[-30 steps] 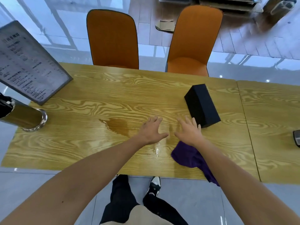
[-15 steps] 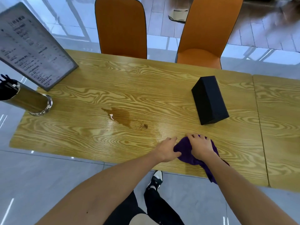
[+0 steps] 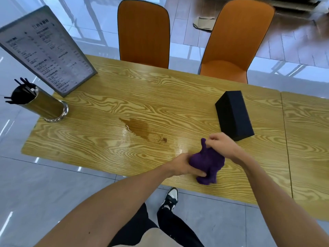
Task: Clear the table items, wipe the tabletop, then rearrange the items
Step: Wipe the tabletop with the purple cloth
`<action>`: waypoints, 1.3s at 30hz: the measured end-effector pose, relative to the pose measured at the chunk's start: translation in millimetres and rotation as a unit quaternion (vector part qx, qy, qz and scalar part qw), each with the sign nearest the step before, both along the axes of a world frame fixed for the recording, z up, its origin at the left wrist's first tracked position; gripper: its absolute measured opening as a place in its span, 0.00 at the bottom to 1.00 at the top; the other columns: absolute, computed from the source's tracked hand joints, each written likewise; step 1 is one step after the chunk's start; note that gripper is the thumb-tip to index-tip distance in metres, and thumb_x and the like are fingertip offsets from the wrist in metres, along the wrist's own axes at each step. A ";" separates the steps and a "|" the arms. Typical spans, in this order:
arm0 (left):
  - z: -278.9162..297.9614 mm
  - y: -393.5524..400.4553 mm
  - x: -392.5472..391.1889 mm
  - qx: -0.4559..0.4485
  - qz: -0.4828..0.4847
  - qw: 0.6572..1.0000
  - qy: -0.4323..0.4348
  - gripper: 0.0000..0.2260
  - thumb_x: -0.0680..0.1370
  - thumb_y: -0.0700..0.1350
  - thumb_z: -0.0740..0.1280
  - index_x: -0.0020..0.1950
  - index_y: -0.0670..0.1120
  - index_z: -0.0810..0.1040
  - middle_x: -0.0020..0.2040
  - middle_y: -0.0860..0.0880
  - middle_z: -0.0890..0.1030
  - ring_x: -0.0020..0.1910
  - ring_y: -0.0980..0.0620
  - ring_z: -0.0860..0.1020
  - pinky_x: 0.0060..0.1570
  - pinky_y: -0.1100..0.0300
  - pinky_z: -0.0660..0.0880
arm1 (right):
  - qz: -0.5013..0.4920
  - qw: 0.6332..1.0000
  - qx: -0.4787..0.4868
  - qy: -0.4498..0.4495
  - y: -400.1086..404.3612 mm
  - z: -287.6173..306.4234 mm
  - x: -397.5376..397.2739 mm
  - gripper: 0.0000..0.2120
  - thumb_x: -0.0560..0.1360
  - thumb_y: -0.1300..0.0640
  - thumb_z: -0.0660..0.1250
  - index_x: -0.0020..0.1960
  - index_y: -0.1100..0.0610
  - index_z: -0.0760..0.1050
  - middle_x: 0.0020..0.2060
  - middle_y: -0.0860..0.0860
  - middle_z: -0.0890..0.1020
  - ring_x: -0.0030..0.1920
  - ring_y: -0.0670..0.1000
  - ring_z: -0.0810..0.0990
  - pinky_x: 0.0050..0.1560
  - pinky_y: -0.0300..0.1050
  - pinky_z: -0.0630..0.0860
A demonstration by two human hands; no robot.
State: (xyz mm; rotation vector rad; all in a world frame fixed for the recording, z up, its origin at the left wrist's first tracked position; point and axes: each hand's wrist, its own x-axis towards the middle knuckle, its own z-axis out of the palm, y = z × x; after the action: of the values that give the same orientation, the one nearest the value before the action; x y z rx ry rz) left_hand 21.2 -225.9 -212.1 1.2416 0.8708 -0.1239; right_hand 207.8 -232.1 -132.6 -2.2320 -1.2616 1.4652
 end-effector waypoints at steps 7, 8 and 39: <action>70.0 18.4 11.1 -0.082 -0.005 0.992 -0.098 0.13 0.75 0.46 0.75 0.57 0.46 0.80 0.53 0.49 0.85 0.56 0.50 0.82 0.57 0.55 0.79 | -0.038 0.985 0.097 0.140 44.2 84.9 -13.4 0.08 0.77 0.54 0.70 0.41 0.57 0.80 0.38 0.55 0.83 0.40 0.52 0.80 0.41 0.48 0.76; 80.3 23.9 10.4 -0.100 0.007 0.988 -0.115 0.13 0.76 0.45 0.74 0.60 0.47 0.79 0.55 0.49 0.84 0.58 0.48 0.82 0.59 0.54 0.78 | -0.049 0.979 0.124 0.155 49.6 93.9 -16.6 0.09 0.78 0.51 0.69 0.46 0.57 0.82 0.43 0.55 0.84 0.44 0.53 0.81 0.46 0.50 0.76; 175.4 197.9 -249.5 0.161 0.432 0.887 -0.032 0.04 0.74 0.38 0.63 0.42 0.46 0.76 0.32 0.54 0.75 0.34 0.54 0.71 0.40 0.56 0.69 | -0.141 0.922 0.027 0.361 169.8 67.9 -206.2 0.11 0.82 0.50 0.60 0.46 0.55 0.75 0.41 0.56 0.84 0.38 0.55 0.83 0.39 0.50 0.76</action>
State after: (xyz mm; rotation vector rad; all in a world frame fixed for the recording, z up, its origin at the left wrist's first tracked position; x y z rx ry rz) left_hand -228.3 -27.9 -36.7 1.0417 1.3476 0.8023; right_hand 1.6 -62.3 -64.7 -1.4972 -0.6950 1.8356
